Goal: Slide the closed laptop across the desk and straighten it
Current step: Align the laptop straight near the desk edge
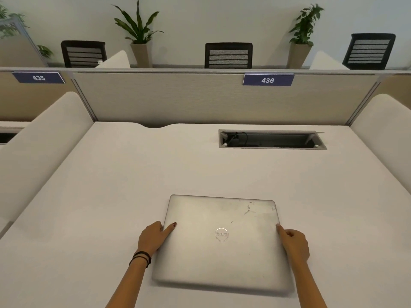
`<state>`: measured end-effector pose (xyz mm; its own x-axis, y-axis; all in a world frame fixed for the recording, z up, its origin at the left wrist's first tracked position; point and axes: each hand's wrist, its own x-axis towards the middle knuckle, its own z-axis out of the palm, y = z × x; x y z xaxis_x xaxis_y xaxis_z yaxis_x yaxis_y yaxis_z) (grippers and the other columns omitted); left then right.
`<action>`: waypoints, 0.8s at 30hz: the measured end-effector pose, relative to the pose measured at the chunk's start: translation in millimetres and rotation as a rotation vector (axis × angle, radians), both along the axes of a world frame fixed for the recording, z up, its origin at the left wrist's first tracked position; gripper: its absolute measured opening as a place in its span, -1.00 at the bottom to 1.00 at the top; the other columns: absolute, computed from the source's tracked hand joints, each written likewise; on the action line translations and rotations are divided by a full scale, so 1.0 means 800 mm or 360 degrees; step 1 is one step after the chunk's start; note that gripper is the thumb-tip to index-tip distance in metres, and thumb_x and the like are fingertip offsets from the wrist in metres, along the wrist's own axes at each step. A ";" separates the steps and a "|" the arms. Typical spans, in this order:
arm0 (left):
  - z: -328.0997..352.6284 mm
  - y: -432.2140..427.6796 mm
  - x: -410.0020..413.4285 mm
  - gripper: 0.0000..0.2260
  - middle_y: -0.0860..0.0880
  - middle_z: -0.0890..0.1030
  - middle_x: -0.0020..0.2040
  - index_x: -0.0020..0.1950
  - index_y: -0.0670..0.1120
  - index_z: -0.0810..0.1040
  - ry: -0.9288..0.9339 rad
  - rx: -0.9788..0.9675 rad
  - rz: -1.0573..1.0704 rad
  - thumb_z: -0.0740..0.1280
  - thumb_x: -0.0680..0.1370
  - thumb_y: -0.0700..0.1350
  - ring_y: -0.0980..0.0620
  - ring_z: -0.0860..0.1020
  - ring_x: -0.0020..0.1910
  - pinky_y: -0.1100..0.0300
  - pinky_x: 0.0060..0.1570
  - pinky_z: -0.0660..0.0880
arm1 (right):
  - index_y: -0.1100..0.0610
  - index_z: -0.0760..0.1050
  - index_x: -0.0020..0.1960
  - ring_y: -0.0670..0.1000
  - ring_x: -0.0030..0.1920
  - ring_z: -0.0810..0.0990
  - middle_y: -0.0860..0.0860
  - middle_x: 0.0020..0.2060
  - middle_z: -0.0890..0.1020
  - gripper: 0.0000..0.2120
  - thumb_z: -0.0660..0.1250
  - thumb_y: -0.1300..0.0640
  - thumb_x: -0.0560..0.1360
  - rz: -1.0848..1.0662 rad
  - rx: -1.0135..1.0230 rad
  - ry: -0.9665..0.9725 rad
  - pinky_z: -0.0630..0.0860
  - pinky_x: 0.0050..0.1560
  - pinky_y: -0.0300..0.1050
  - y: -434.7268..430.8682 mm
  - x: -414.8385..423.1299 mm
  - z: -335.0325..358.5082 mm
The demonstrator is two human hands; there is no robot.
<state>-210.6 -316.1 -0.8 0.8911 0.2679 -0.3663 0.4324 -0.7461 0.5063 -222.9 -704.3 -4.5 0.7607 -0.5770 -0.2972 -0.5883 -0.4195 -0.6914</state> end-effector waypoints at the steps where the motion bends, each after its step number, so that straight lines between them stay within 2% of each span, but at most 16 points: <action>1: -0.001 0.001 0.001 -0.51 0.03 0.31 -0.44 -0.37 -0.08 0.18 0.0003 -0.0004 -0.0002 0.28 0.49 0.24 0.04 0.28 -0.44 0.19 -0.41 0.22 | 0.11 0.25 -0.49 0.03 -0.49 0.32 0.01 -0.56 0.35 -0.53 0.31 -0.07 0.48 0.0015 0.0011 0.0015 0.21 -0.43 -0.18 0.000 0.003 0.001; 8: -0.006 0.005 0.008 -0.51 0.04 0.28 -0.46 -0.38 -0.07 0.16 -0.0003 -0.0005 -0.0032 0.28 0.50 0.23 0.06 0.24 -0.46 0.21 -0.43 0.18 | 0.14 0.25 -0.49 0.06 -0.47 0.29 0.05 -0.54 0.33 -0.52 0.35 0.01 0.48 0.0090 0.0079 0.0034 0.20 -0.39 -0.12 -0.007 0.029 0.009; 13: -0.009 0.009 0.021 -0.50 0.03 0.28 -0.47 -0.38 -0.07 0.15 -0.0013 -0.0008 -0.0046 0.29 0.50 0.22 0.06 0.24 -0.46 0.21 -0.42 0.19 | 0.08 0.15 -0.53 0.02 -0.49 0.21 0.00 -0.58 0.25 -0.48 0.34 0.02 0.49 0.0057 0.0097 0.0048 0.14 -0.40 -0.12 -0.003 0.040 0.008; 19: -0.007 0.008 0.047 -0.51 0.01 0.30 -0.45 -0.37 -0.08 0.16 -0.0012 -0.0016 -0.0039 0.30 0.50 0.21 0.02 0.27 -0.44 0.18 -0.40 0.22 | 0.11 0.23 -0.54 0.04 -0.47 0.30 0.02 -0.57 0.33 -0.50 0.34 0.02 0.49 0.0008 0.0130 0.0054 0.21 -0.36 -0.10 -0.003 0.061 0.003; 24: -0.010 0.010 0.066 -0.52 0.01 0.30 -0.47 -0.37 -0.09 0.18 -0.0017 -0.0025 -0.0036 0.29 0.51 0.19 0.02 0.28 -0.45 0.18 -0.40 0.23 | 0.10 0.22 -0.54 0.03 -0.47 0.30 0.01 -0.57 0.32 -0.49 0.33 0.03 0.49 0.0012 0.0123 0.0070 0.22 -0.36 -0.09 -0.001 0.088 0.004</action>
<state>-157.6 -308.0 -8.4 0.9009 0.2417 -0.3606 0.4098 -0.7477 0.5226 -152.5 -705.1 -1.4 0.7503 -0.5451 -0.3741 -0.6158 -0.3703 -0.6955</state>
